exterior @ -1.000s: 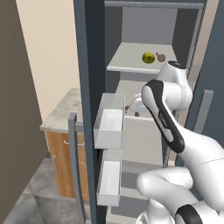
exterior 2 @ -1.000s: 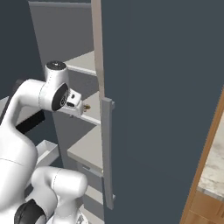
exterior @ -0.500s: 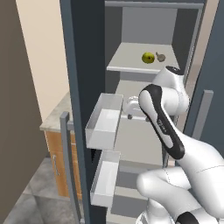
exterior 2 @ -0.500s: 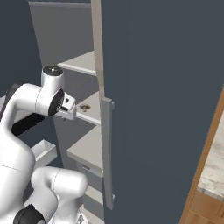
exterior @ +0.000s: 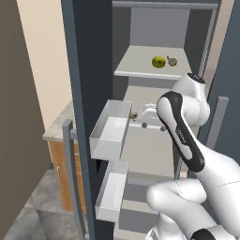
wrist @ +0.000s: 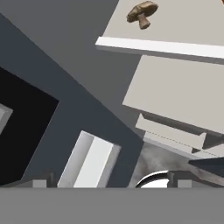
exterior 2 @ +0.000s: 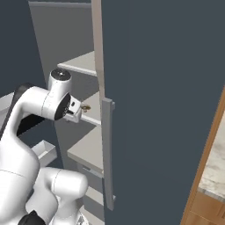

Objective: Take the carrot and mushroom from the second highest rack and move them to the highest rack where the pear and garlic are located, to maximize freezer space. Close the freezer door after rearranging.

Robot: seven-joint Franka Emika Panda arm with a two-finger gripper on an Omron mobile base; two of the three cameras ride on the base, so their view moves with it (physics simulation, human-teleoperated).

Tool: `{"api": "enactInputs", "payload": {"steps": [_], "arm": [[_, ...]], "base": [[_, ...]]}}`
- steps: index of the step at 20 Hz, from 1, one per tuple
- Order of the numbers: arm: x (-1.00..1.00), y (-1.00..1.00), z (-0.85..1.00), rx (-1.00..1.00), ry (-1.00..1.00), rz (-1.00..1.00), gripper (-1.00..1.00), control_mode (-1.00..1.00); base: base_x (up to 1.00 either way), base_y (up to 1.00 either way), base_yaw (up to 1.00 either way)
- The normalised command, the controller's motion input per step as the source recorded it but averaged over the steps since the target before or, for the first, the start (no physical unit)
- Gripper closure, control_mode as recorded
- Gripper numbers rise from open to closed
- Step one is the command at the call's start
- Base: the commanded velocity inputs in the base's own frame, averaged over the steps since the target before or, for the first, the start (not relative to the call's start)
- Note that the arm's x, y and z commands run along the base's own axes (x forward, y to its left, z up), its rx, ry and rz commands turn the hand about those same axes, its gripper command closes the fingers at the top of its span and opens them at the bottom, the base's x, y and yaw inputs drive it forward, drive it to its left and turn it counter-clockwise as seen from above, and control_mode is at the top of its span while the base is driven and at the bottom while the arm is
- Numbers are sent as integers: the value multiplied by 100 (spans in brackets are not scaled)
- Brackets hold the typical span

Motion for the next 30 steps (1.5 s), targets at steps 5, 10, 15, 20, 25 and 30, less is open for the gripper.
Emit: {"api": "enactInputs", "payload": {"steps": [5,10,15,20,25,30], "arm": [[11,-42,1,0,0,-19,-100,-100],[39,-4,0,0,0,-31,-100,-100],[49,0,-1,0,0,-10,-100,-100],[45,0,-8,0,0,0,-100,-100],[46,0,-19,0,0,0,-100,-100],[47,0,-23,2,0,0,-100,-100]], "base": [[0,0,0],[0,0,0],[0,0,0],[0,0,0],[0,0,0],[0,0,0]]}}
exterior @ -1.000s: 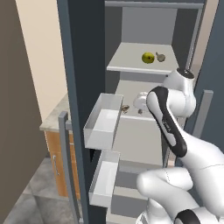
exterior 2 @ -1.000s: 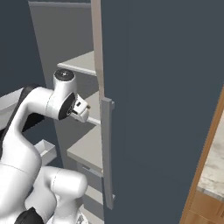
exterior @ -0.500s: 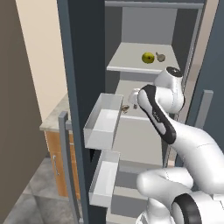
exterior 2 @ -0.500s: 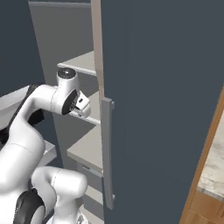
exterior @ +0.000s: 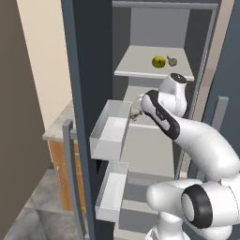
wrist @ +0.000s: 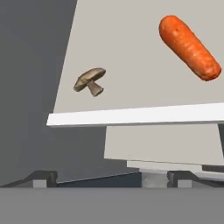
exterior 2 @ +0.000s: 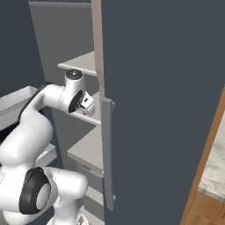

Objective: Take the carrot and mushroom from the second highest rack and move them to the highest rack where the pear and garlic are located, to maximize freezer space. Close the freezer door after rearranging.

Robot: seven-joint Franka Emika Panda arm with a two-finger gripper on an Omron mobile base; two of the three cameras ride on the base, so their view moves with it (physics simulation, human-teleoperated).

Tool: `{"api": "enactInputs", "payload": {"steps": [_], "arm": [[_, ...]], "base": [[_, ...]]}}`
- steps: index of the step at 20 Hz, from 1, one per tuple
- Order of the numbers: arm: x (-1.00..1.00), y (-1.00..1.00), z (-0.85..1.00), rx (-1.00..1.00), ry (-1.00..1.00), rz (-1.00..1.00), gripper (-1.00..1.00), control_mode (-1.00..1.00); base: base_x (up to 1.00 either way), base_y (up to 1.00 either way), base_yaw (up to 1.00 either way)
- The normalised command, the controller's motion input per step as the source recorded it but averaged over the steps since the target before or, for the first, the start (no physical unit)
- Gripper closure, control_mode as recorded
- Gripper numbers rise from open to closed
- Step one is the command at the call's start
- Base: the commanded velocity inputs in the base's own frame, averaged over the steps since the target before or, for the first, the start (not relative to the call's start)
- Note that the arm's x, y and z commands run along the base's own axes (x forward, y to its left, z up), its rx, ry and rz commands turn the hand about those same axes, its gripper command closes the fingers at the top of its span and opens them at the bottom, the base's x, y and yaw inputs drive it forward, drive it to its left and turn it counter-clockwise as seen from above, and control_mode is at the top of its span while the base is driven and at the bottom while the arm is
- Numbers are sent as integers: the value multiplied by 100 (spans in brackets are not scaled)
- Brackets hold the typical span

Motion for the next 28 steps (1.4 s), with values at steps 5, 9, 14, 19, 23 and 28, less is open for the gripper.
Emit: {"api": "enactInputs", "payload": {"steps": [5,9,14,19,23,28], "arm": [[49,0,-23,8,0,0,-100,-100],[46,2,-15,8,2,0,-100,-100],[41,11,-15,1,8,0,-100,-100],[36,10,-16,0,8,0,-100,-100],[31,6,-17,0,1,0,-100,-100],[25,6,-18,0,0,0,-100,-100]], "base": [[0,0,0],[0,0,0],[0,0,0],[0,0,0],[0,0,0],[0,0,0]]}}
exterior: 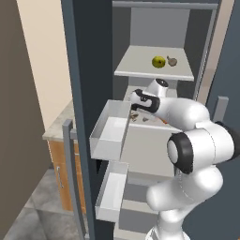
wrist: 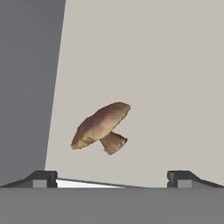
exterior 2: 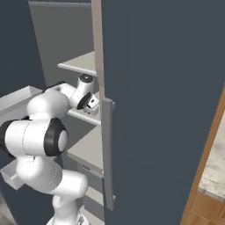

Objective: Take the carrot and mushroom from the second highest rack and move them to the highest rack where the pear and garlic are located, to maximize freezer space. Close the freezer door after rearranging.

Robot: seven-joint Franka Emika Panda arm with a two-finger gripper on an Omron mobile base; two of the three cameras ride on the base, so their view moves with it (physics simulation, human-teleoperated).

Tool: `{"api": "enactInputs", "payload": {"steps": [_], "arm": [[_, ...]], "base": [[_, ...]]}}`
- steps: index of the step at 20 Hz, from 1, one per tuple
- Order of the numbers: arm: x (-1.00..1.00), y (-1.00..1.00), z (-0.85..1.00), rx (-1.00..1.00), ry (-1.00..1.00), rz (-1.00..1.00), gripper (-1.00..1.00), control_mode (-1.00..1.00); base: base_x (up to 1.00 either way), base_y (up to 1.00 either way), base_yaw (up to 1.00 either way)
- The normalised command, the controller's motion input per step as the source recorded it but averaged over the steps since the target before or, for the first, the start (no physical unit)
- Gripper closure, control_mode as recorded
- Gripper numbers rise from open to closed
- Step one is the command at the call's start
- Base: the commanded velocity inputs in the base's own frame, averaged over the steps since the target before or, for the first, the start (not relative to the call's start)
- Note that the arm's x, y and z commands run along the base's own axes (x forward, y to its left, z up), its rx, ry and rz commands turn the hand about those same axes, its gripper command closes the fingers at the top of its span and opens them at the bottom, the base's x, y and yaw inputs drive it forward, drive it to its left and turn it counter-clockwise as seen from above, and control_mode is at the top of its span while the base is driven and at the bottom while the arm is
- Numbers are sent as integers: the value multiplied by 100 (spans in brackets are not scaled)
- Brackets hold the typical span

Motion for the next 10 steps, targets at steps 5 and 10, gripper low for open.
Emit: {"api": "enactInputs", "payload": {"steps": [5,10], "arm": [[30,5,-12,0,0,0,-100,-100],[31,4,-15,0,0,0,-100,-100]], "base": [[0,0,0],[0,0,0]]}}
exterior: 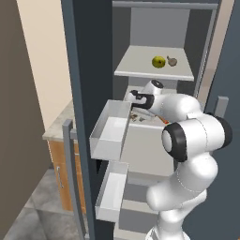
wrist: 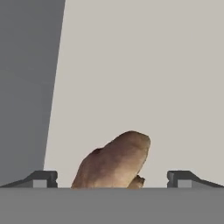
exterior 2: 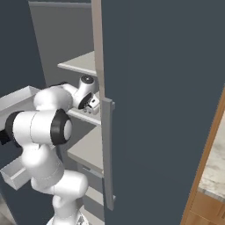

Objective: Take the carrot and mushroom from the second highest rack and move them to the highest rack where the pear and garlic are located, to maximize freezer space. Close the freezer door after rearranging.

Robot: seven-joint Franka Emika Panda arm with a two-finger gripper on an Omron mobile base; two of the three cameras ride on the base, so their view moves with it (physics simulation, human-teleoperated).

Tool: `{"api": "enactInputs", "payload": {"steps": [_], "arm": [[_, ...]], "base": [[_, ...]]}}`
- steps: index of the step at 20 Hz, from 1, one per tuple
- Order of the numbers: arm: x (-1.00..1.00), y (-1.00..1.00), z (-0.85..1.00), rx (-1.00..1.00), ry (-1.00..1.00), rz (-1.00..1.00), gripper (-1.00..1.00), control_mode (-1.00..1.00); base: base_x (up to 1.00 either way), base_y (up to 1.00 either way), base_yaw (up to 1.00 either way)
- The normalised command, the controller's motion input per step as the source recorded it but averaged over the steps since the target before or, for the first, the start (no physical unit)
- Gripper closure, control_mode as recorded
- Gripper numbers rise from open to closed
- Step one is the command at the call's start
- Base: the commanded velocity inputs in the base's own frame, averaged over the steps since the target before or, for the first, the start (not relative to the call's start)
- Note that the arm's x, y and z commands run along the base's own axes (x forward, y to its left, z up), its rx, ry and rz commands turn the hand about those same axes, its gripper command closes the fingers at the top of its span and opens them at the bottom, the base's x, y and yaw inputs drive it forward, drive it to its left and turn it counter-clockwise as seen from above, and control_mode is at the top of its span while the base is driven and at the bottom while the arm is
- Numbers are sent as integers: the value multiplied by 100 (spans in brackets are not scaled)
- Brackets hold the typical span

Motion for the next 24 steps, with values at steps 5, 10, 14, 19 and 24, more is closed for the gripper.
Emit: {"api": "enactInputs", "payload": {"steps": [5,10,14,19,24], "arm": [[31,0,-16,0,0,0,-100,-100],[26,0,-19,0,0,0,-100,-100],[5,9,-26,0,0,0,-100,-100],[-3,8,-30,0,0,0,-100,-100],[-4,8,-30,0,0,0,-100,-100]], "base": [[0,0,0],[0,0,0],[0,0,0],[0,0,0],[0,0,0]]}}
